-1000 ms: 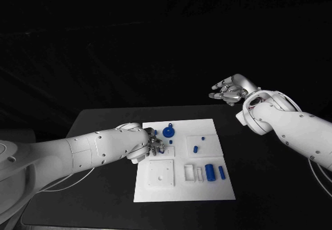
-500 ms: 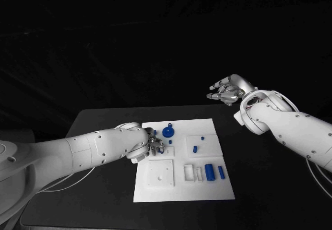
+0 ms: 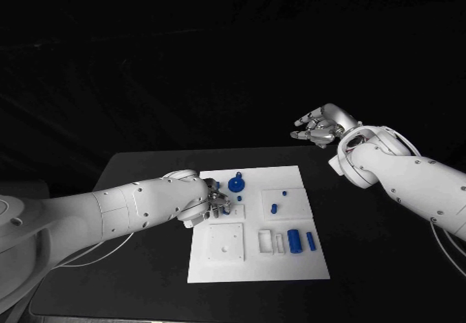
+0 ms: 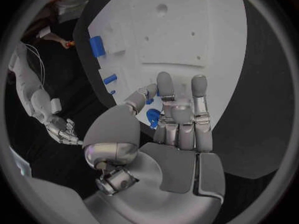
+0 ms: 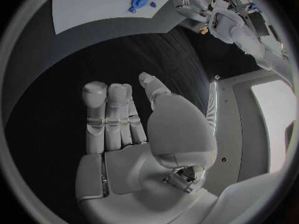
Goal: Assemble the parts on the task board
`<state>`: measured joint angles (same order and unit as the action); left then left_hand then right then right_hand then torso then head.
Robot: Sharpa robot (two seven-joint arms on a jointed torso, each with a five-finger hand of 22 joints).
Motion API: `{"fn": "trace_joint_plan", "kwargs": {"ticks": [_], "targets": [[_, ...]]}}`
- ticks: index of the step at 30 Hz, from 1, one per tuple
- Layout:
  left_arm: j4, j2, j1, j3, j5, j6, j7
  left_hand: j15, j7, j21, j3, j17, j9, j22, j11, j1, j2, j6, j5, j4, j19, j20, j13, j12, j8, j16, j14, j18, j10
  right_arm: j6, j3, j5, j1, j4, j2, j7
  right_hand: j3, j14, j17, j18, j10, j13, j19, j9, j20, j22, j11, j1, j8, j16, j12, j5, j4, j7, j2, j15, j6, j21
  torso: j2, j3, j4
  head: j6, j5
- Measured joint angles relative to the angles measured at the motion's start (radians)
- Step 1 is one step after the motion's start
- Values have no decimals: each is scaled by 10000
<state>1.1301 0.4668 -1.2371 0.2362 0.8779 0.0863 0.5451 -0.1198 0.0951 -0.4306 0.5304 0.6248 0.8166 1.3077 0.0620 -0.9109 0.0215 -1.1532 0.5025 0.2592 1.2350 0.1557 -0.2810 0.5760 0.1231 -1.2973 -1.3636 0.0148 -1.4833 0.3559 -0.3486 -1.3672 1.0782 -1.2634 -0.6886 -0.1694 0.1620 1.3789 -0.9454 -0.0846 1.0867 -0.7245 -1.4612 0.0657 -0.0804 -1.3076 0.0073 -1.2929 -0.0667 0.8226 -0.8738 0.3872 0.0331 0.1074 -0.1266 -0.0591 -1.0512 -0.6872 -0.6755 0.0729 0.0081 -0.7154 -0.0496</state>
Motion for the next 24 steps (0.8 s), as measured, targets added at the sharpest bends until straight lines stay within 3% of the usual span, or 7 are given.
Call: {"fn": "trace_joint_plan", "kwargs": {"ticks": [5,24], "targets": [[-1,-3,-4,-4,-18,-45,-2,-29,-5,41,-88,66,23,0,1,-13,14,-7,-305,-87,22,-23,0,0,15,0,-39,0,-1,-15,0,-7,0,14,10,-6,0,0,0,0,0,0,0,0,0,0,0,0,0,0,0,0,0,0,0,0,0,0,2,-2,5,-2,0],[-208,-160,-23,-14,-4,-182,0,-73,-12,79,-118,128,59,-2,-1,-24,23,-70,-350,-115,36,-37,21,49,19,1,-184,0,-4,-56,2,-21,0,39,28,-13,82,0,0,-1,0,-1,0,0,0,2,0,0,0,0,0,0,28,-1,0,0,1,0,2,-6,-1,-3,-23]]}}
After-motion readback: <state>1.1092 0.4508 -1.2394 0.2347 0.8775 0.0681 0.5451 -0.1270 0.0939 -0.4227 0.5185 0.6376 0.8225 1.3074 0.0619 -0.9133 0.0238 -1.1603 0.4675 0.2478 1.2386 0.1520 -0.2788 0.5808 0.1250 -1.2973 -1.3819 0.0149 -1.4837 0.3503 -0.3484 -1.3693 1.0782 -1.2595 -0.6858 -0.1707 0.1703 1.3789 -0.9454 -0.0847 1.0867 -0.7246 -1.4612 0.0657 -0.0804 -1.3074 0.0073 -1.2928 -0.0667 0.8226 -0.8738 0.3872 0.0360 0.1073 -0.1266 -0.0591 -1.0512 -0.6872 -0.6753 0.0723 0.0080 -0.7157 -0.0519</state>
